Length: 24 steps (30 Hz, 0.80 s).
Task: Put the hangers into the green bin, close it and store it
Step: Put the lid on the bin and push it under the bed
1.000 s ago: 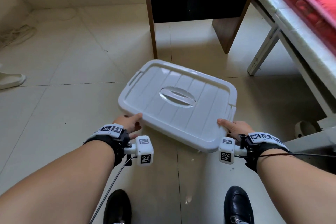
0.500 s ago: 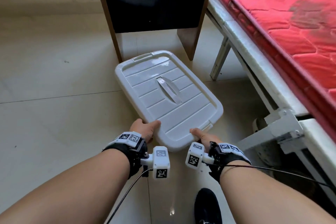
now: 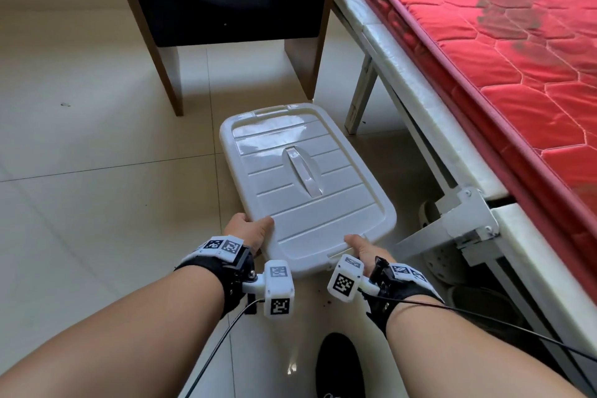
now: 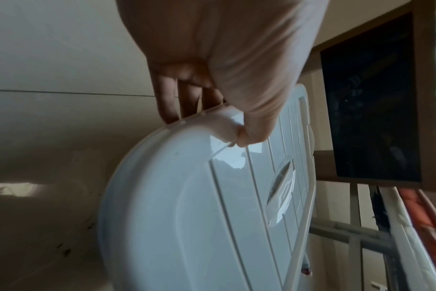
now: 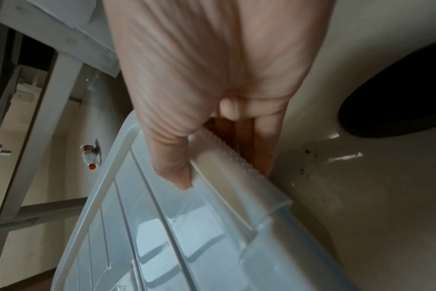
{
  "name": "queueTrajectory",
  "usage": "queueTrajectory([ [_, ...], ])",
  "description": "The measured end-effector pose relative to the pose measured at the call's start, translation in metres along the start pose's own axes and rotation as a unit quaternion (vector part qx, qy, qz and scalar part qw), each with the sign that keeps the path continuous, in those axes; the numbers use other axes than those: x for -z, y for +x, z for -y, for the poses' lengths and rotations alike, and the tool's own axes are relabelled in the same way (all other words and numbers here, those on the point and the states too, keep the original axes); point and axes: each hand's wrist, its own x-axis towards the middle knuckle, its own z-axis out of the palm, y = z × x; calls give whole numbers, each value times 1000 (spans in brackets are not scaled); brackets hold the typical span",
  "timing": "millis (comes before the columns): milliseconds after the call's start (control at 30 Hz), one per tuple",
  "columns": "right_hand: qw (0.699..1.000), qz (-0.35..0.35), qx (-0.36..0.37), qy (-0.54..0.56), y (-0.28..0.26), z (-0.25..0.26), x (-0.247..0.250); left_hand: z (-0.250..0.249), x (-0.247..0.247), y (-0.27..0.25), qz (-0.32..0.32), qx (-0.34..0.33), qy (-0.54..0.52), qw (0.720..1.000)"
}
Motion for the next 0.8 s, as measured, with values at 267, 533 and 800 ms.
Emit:
queueTrajectory([
  [267, 999, -19, -33, -2, 18, -6, 12, -10, -20, 11, 29, -5, 40, 999],
  [533, 998, -8, -44, -35, 22, -10, 8, -11, -22, 13, 14, 15, 83, 996],
  [800, 992, 1, -28, -125, 13, -6, 7, -8, -13, 14, 17, 14, 62, 998],
])
